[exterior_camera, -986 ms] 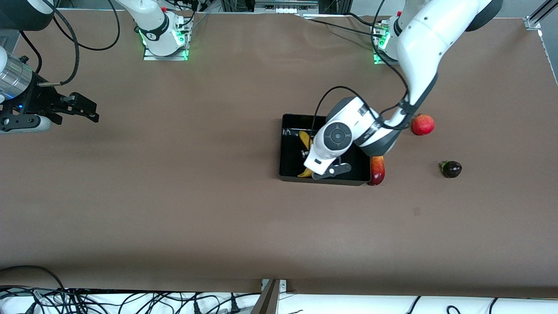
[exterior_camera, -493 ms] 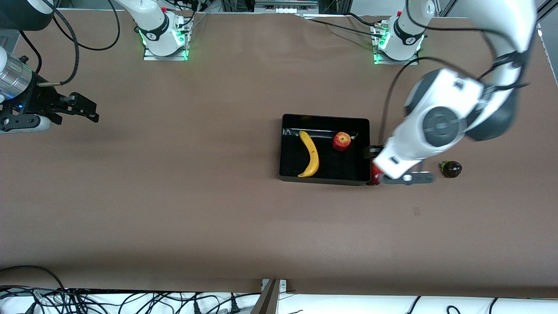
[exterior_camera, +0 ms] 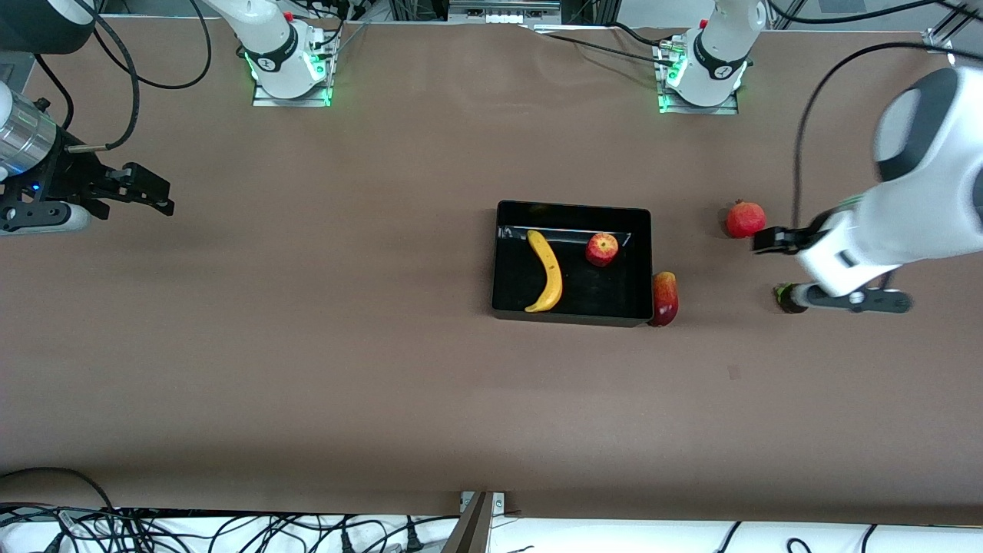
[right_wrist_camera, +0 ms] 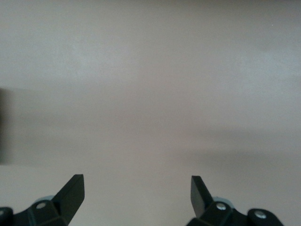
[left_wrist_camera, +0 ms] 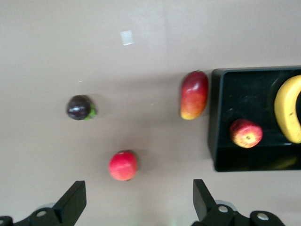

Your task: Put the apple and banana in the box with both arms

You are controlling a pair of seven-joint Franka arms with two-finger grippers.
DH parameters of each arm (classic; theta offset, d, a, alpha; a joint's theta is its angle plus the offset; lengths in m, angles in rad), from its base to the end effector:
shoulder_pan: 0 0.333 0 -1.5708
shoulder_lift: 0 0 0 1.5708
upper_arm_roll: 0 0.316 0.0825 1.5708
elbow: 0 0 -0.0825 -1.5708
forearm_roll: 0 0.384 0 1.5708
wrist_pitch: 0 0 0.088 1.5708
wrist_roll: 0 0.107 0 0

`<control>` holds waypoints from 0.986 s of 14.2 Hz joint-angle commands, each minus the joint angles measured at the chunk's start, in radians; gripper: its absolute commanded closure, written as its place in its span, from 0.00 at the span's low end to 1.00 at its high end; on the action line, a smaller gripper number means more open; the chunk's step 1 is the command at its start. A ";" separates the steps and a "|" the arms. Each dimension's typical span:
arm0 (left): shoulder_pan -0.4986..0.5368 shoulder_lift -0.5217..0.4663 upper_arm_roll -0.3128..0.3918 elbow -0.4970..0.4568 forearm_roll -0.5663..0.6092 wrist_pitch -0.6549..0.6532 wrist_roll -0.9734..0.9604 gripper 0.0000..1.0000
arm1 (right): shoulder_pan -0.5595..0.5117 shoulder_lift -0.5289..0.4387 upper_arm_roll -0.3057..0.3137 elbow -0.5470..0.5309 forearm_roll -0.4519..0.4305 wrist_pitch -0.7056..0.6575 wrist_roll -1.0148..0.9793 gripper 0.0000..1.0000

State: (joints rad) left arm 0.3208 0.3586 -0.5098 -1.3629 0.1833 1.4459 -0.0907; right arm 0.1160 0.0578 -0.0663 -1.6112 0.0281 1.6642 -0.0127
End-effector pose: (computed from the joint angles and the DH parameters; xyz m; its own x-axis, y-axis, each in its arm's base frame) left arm 0.6290 -0.0477 0.5192 0.9702 -0.0833 -0.2276 -0.0927 -0.9952 -0.0309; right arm 0.5774 0.0325 0.5808 0.9982 0.0598 -0.0044 0.0597 -0.9979 -0.0242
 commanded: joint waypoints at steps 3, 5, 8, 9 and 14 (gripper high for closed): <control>-0.219 -0.228 0.366 -0.134 -0.166 -0.004 0.091 0.00 | -0.012 -0.003 0.008 0.007 -0.005 -0.001 -0.010 0.00; -0.284 -0.333 0.436 -0.241 -0.169 0.098 0.069 0.00 | -0.012 -0.003 0.010 0.007 -0.005 -0.001 -0.010 0.00; -0.299 -0.429 0.468 -0.389 -0.168 0.257 0.055 0.00 | -0.012 -0.003 0.010 0.007 -0.005 -0.001 -0.010 0.00; -0.304 -0.429 0.470 -0.389 -0.168 0.258 0.054 0.00 | -0.012 -0.003 0.010 0.007 -0.005 -0.001 -0.010 0.00; -0.328 -0.431 0.498 -0.383 -0.160 0.248 0.055 0.00 | -0.012 -0.003 0.010 0.007 -0.005 -0.001 -0.010 0.00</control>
State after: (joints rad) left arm 0.0150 -0.0505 -0.0343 -1.7247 0.0328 1.6835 -0.0308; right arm 0.1160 0.0578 -0.0662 -1.6111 0.0281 1.6643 -0.0127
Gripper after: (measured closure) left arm 0.000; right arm 0.000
